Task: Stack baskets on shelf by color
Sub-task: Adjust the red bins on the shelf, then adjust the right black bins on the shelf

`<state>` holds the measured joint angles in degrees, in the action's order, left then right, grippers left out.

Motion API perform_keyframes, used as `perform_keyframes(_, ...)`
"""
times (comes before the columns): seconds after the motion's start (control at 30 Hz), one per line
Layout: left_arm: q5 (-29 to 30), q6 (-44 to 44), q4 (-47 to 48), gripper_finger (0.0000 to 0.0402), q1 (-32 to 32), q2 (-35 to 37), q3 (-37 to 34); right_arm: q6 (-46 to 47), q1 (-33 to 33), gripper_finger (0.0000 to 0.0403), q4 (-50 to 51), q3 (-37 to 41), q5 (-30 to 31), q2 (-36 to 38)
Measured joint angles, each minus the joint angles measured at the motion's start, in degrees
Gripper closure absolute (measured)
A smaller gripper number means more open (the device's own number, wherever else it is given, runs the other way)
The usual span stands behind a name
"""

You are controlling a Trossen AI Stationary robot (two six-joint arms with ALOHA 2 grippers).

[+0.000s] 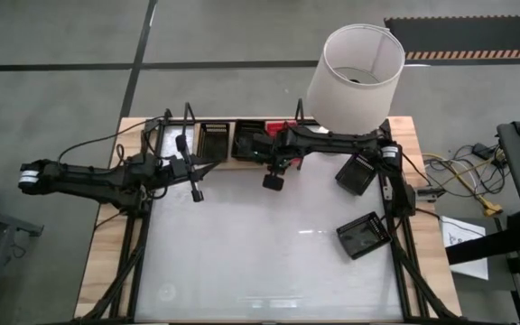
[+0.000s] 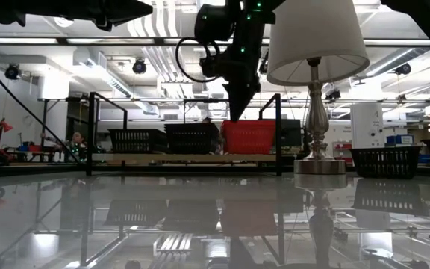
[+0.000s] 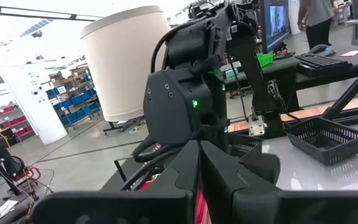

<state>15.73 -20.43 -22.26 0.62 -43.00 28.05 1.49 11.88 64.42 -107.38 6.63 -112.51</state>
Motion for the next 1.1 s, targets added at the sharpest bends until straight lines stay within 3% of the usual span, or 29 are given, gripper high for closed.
perform_keyframes(0.43, 0.0, 0.0, 0.0, 0.0402, 0.0, 0.0, 0.0, -1.6, 1.1, 0.0394, -6.7, 2.4, 5.4, 0.0)
perform_keyframes(1.1, -0.1, 0.0, -0.4, 0.0402, 0.0, -0.1, 0.0, -6.0, -0.8, 0.0394, -10.1, 1.9, 5.0, 1.9)
